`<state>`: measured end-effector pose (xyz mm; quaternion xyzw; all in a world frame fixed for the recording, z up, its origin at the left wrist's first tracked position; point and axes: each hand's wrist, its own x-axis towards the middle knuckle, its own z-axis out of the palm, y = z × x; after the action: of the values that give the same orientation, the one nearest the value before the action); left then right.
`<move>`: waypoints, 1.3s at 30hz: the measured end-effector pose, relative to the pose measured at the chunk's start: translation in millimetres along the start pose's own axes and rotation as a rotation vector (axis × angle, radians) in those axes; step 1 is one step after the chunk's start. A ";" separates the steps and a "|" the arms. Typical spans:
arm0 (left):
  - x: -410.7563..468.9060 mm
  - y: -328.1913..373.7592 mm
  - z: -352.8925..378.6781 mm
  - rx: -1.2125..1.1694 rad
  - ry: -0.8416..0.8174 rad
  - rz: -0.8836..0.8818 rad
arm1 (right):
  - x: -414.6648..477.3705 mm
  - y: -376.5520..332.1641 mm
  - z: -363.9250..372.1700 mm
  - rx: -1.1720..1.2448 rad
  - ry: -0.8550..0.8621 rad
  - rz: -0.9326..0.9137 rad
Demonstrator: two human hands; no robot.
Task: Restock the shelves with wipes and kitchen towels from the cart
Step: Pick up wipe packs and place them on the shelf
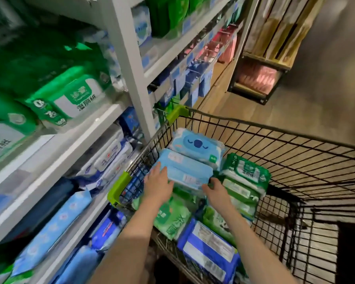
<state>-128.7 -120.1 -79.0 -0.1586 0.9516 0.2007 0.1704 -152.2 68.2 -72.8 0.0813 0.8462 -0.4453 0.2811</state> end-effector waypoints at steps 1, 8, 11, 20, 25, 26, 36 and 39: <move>6.3 -0.7 4.5 0.018 -0.026 -0.020 | 8.5 3.3 3.0 0.001 -0.015 0.034; 31.0 1.4 5.3 0.007 0.002 -0.104 | 45.1 14.6 20.1 0.198 0.020 0.154; 39.1 -8.6 7.0 -0.006 -0.044 -0.163 | 54.9 18.1 21.9 0.332 0.034 0.169; 35.3 -8.2 -5.7 -0.470 -0.202 -0.321 | 47.7 19.1 16.8 0.448 0.007 0.220; 11.3 -6.6 -12.9 -0.677 -0.168 -0.318 | 10.5 28.1 7.5 0.546 0.038 0.197; 6.7 -6.7 -12.4 -0.728 -0.167 -0.324 | 2.5 30.2 4.7 0.568 0.033 0.192; -31.0 6.4 -33.2 -1.028 -0.220 -0.299 | -25.2 32.1 -18.5 0.663 0.007 0.107; -33.7 7.9 -40.6 -1.066 -0.234 -0.249 | -22.1 29.2 -22.2 0.671 -0.003 0.104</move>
<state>-112.2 -123.1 -28.4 -0.3108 0.6673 0.6486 0.1934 -131.5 105.7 -71.5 0.2119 0.6468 -0.6841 0.2622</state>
